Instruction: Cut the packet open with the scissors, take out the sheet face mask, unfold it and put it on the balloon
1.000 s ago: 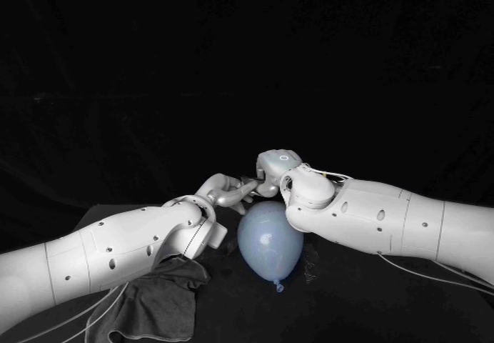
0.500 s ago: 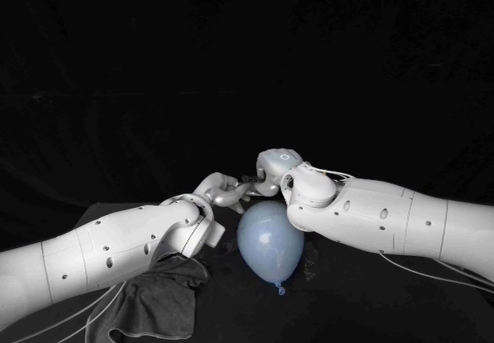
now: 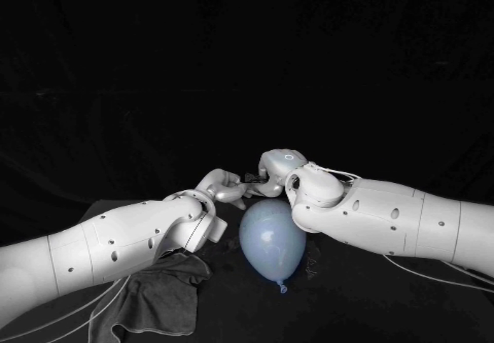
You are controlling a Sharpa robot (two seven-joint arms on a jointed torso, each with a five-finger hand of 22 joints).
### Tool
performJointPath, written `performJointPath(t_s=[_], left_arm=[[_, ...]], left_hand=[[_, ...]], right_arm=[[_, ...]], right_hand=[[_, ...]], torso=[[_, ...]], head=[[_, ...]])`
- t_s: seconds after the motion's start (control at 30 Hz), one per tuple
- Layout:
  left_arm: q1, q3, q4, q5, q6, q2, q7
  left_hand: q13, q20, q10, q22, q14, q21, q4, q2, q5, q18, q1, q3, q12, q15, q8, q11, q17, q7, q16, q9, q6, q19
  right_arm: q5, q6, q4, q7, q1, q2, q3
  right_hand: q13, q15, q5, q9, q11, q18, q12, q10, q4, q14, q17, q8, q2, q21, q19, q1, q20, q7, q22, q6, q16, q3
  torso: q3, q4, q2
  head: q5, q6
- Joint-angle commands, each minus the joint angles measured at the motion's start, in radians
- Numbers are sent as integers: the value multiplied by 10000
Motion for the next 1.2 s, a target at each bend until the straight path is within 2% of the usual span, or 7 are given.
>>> performJointPath(t_s=[0.03,0.4,0.57,0.73,0.87,1.03,1.2], left_arm=[[38,13,-52,57,-301,29,-225],[91,11,-211,-38,-286,186,-459],[124,10,-242,-92,-114,239,-439],[145,9,-245,-113,-236,248,-261],[158,9,-240,-119,-357,225,-113],[253,8,-246,-111,-360,212,-37],[415,5,-290,-107,-251,215,-129]], left_hand=[[-40,2,-108,-10,-31,11,182,-546,-26,115,-516,-489,-91,75,-45,183,-21,180,-9,-34,-106,-109],[-5,63,43,-77,-17,-33,73,-692,-11,150,-981,-1213,2,22,77,100,-53,75,-3,-5,-35,-110],[16,47,185,-88,51,-16,-42,-1162,-15,152,-865,-1611,69,-40,196,34,-52,7,35,39,67,-61],[38,-130,785,1,450,210,-226,35,-7,171,-4,-766,151,-310,426,-252,13,-307,253,115,483,218],[42,-299,1226,144,740,493,-387,156,-5,159,218,-252,132,-443,600,-392,102,-440,464,208,750,398],[40,-508,1714,434,1033,998,-793,53,-7,133,-12,496,5,-594,800,-535,220,-575,723,385,1005,480],[47,-731,2182,983,1289,1862,-1654,-309,-21,115,-846,1610,-184,-721,958,-687,317,-697,979,606,1214,324]], right_arm=[[195,-125,178,438,8,-42,6],[396,-176,420,708,18,-161,6],[425,-191,326,730,20,-134,9],[457,-133,278,733,24,-147,14],[703,-52,187,876,38,-182,16],[1471,-147,120,1673,73,-295,15],[2169,-772,284,2878,89,-544,13]], right_hand=[[1242,-74,-63,316,-48,-170,-48,581,-1782,1062,2628,297,54,-53,-4,-23,23,-120,1659,96,35,1745],[1208,-67,-196,302,-40,-157,-96,566,-1793,1062,2628,310,69,-116,-46,-51,25,-110,1638,62,35,1758],[1188,-64,-266,294,-34,-148,-124,557,-1795,1062,2628,314,75,-153,-71,-65,26,-104,1626,41,35,1759],[1163,-58,-324,287,-27,-133,-159,544,-1789,1062,2628,316,80,-224,-116,-83,28,-96,1605,18,35,1755],[1029,-19,-680,245,17,-61,-352,467,-1721,1062,2628,318,96,-580,-342,-164,50,-50,1498,-126,35,1702],[-1191,565,-1273,-158,675,550,-3541,-1179,-1279,-388,58,-522,-363,-4159,-2660,-449,248,676,434,-1831,-1223,667],[-3521,1151,-2409,-572,1287,713,-6752,-3741,-920,-2656,-2406,-1284,-674,-6596,-4325,-206,665,1326,-389,-2780,-2749,81]], torso=[[3,2,-3],[8,-3,-1],[3,0,1],[4,-5,-6],[-4,-2,-9],[-3,3,-13],[6,-3,-7]], head=[[22,-21],[25,-21],[14,-23],[39,-45],[59,-60],[111,-75],[157,-66]])
